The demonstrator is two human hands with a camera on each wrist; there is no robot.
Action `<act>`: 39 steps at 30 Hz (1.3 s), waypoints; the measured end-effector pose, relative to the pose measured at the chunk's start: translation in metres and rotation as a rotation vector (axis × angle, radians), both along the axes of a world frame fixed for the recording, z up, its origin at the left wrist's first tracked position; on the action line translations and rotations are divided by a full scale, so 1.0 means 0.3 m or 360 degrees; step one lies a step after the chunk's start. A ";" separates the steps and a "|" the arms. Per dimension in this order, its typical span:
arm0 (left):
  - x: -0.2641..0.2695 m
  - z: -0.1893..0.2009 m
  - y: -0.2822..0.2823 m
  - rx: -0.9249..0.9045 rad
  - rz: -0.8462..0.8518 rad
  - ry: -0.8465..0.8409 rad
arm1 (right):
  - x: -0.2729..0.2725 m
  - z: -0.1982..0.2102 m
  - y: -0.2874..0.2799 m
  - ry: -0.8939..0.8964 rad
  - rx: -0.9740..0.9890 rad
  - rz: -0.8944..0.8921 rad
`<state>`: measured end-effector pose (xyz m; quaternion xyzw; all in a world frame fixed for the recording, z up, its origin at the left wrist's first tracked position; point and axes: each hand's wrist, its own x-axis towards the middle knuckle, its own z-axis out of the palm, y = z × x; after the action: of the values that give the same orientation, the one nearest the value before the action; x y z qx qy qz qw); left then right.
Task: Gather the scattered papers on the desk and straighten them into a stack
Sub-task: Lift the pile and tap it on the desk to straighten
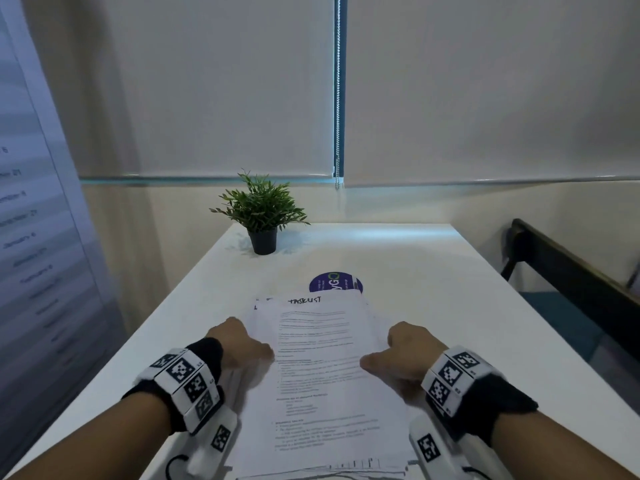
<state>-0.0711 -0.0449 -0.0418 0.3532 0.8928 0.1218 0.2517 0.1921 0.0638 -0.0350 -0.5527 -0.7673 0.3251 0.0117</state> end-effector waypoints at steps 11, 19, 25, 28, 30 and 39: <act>0.046 -0.018 0.075 -0.0104 -0.0095 0.0125 | 0.057 -0.014 0.075 -0.0035 0.0023 -0.0169; 0.092 -0.027 0.147 0.0085 -0.0072 -0.0115 | 0.082 -0.014 0.106 0.0074 -0.0116 0.0080; 0.094 -0.014 0.171 0.0131 -0.0060 -0.0275 | 0.125 -0.024 0.151 0.0101 -0.0011 -0.0034; 0.135 -0.002 0.175 0.0195 -0.0055 -0.0363 | 0.120 -0.025 0.143 -0.0025 0.0036 -0.0012; 0.161 -0.001 0.180 0.0234 -0.0013 -0.0400 | 0.112 -0.024 0.139 -0.0120 0.0114 0.0011; 0.240 0.002 0.159 0.0395 -0.0103 -0.0513 | 0.161 -0.013 0.115 -0.0090 0.0082 -0.0027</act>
<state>0.0009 0.0029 -0.0414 0.3860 0.8073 0.2775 0.3497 0.2404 0.0982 -0.0390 -0.5677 -0.7706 0.2894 0.0069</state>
